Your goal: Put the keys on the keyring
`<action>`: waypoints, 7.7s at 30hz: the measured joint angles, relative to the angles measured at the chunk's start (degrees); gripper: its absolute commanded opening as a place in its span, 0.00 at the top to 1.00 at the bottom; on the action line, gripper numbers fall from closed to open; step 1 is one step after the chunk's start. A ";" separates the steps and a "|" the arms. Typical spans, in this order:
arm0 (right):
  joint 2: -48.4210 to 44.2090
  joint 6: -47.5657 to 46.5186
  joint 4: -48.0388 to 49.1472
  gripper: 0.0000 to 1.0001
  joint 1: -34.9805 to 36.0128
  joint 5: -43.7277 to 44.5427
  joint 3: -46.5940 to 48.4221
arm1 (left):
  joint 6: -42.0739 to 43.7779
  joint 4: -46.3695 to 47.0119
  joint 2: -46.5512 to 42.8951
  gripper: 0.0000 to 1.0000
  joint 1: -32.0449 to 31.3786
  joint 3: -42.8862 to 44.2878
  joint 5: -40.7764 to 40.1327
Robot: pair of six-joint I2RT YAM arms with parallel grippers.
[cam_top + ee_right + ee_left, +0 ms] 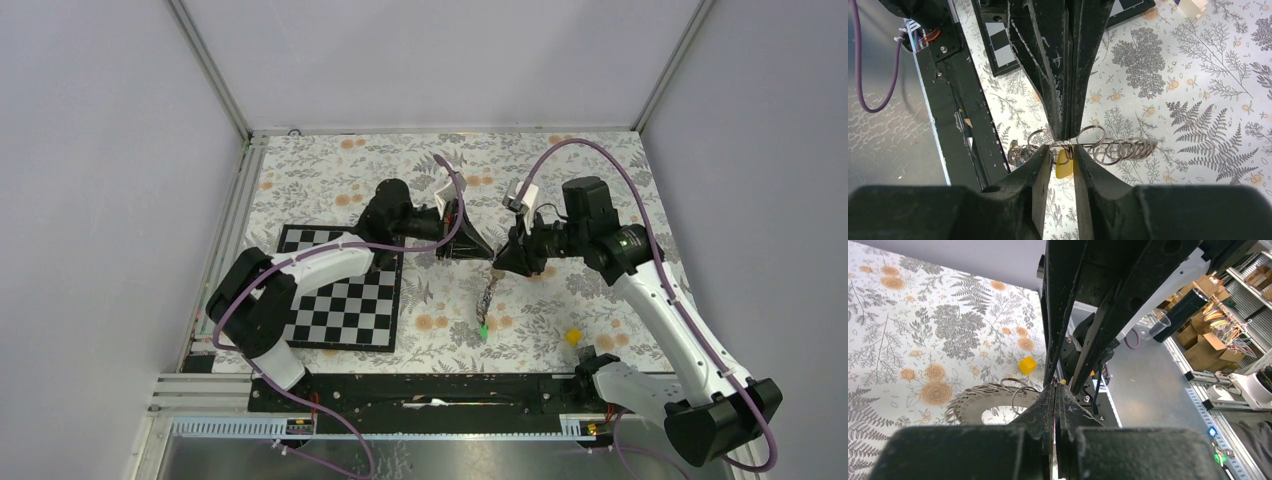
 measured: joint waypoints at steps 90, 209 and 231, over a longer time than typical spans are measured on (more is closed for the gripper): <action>7.21 -4.61 -8.79 1.00 -1.62 -3.54 2.27 | 24.22 -32.13 1.31 0.67 -2.45 10.91 -0.90; -1.53 1.55 3.52 0.72 -2.12 -7.45 -1.46 | -11.52 18.01 2.01 1.00 1.38 -0.92 5.73; -0.52 1.70 4.15 1.00 -2.12 -8.72 -1.46 | -8.46 16.28 2.01 1.00 1.01 -1.57 6.08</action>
